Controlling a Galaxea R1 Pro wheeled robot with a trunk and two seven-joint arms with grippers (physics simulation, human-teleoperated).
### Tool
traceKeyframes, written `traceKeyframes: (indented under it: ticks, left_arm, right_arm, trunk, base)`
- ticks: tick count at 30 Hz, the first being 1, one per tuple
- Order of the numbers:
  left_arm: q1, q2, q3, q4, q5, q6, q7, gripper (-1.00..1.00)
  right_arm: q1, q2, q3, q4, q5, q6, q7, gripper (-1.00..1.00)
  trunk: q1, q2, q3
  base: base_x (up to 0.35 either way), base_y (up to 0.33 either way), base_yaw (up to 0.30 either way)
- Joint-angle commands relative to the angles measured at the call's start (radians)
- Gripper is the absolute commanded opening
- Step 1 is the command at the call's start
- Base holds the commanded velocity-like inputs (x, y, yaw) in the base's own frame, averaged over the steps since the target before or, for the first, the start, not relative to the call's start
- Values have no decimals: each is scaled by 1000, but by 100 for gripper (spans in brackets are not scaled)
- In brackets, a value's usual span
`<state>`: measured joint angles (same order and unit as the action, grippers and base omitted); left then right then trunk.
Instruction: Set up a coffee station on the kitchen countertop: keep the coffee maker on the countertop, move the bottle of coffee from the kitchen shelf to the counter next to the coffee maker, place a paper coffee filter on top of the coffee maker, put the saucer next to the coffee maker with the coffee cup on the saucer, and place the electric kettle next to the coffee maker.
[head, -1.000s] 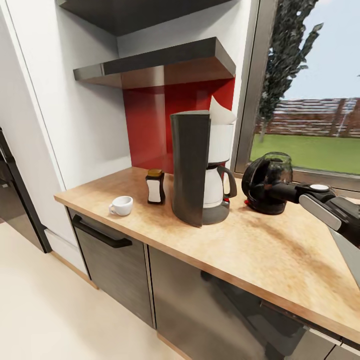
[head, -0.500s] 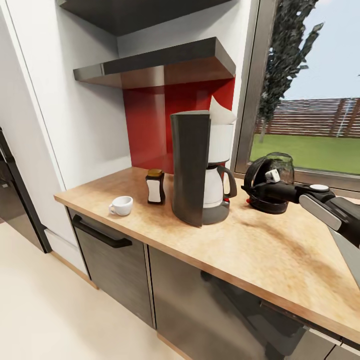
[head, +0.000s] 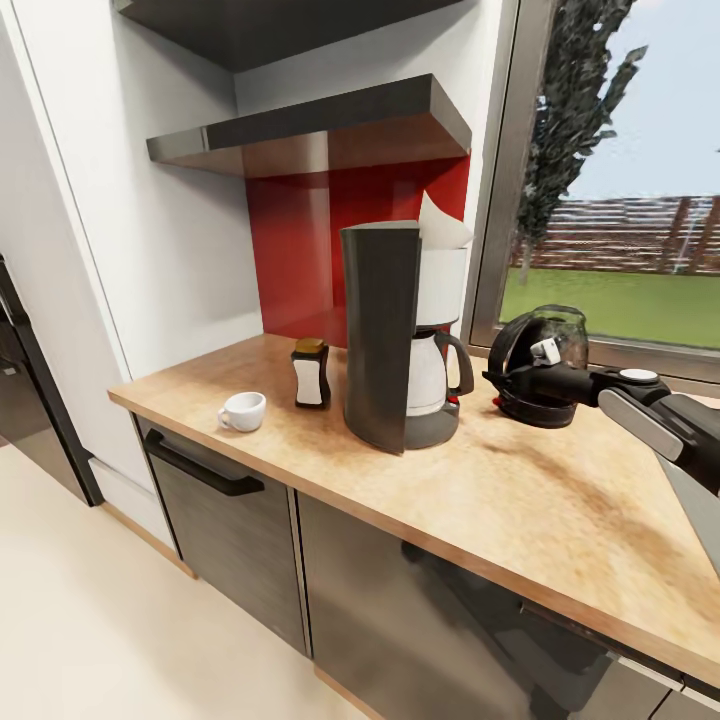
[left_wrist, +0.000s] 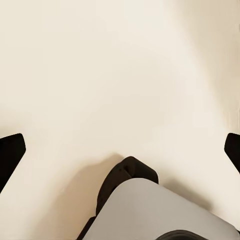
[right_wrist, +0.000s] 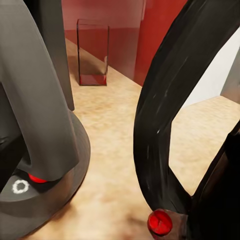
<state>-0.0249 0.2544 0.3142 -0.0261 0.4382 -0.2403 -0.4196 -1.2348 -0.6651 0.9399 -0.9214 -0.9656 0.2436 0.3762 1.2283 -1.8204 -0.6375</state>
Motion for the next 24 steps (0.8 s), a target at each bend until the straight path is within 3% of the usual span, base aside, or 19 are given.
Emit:
traceKeyframes:
  ticks: [1,24]
  left_arm:
    - [-1,0,8,2,-3,-2,-5,100]
    - [-1,0,8,2,-3,-2,-5,100]
  right_arm:
    - [-2,-1,4,-1,-10,3,0,100]
    - [-2,-1,4,-1,-10,3,-2,100]
  trunk:
    - [0,-1,-1]
    - [0,-1,-1]
  base:
    - [0,0,0]
    - [0,0,0]
